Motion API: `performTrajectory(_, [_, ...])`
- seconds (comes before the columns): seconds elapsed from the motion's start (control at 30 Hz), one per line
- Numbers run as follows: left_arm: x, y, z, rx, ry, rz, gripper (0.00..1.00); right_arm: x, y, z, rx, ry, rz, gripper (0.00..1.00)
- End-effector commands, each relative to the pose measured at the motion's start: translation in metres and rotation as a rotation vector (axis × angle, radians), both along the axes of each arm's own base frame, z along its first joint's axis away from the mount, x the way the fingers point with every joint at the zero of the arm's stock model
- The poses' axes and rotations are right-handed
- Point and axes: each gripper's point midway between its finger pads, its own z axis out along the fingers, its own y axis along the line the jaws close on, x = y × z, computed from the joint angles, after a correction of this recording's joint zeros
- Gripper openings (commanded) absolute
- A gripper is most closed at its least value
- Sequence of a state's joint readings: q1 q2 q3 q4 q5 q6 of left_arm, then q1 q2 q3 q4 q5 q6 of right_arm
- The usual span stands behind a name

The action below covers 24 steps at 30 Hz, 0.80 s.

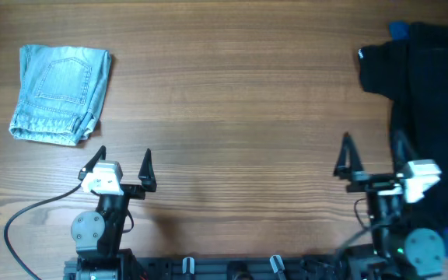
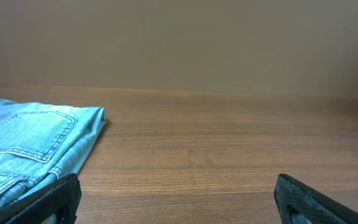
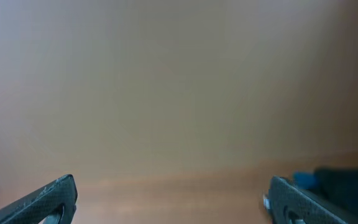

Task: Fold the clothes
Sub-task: 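Reach the right gripper to the black clothing pile and grasp it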

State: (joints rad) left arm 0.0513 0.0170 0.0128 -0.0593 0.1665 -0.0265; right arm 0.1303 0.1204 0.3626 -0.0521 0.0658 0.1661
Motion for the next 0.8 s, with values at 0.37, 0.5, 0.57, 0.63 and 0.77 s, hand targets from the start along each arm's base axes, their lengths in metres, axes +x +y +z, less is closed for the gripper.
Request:
performTrajectory(0.37, [0.000, -0.004, -0.004, 0.018, 0.007, -0.024, 1.00, 0.100, -0.040, 0.152, -0.152, 0.334, -0.325, 1.00])
performTrajectory(0.5, [0.000, -0.004, -0.004, 0.018, 0.007, -0.024, 1.00, 0.146, -0.088, 0.132, -0.271, 0.524, -0.574, 1.00])
performTrajectory(0.57, [0.000, -0.004, -0.004, 0.018, 0.007, -0.024, 1.00, 0.171, -0.113, 0.107, -0.283, 0.612, -0.622, 1.00])
performTrajectory(0.63, [0.000, -0.004, -0.004, 0.018, 0.007, -0.024, 1.00, 0.202, -0.144, 0.065, -0.290, 0.713, -0.626, 1.00])
performTrajectory(0.77, [0.000, -0.004, -0.004, 0.018, 0.007, -0.024, 1.00, 0.243, -0.206, -0.017, -0.221, 0.855, -0.615, 1.00])
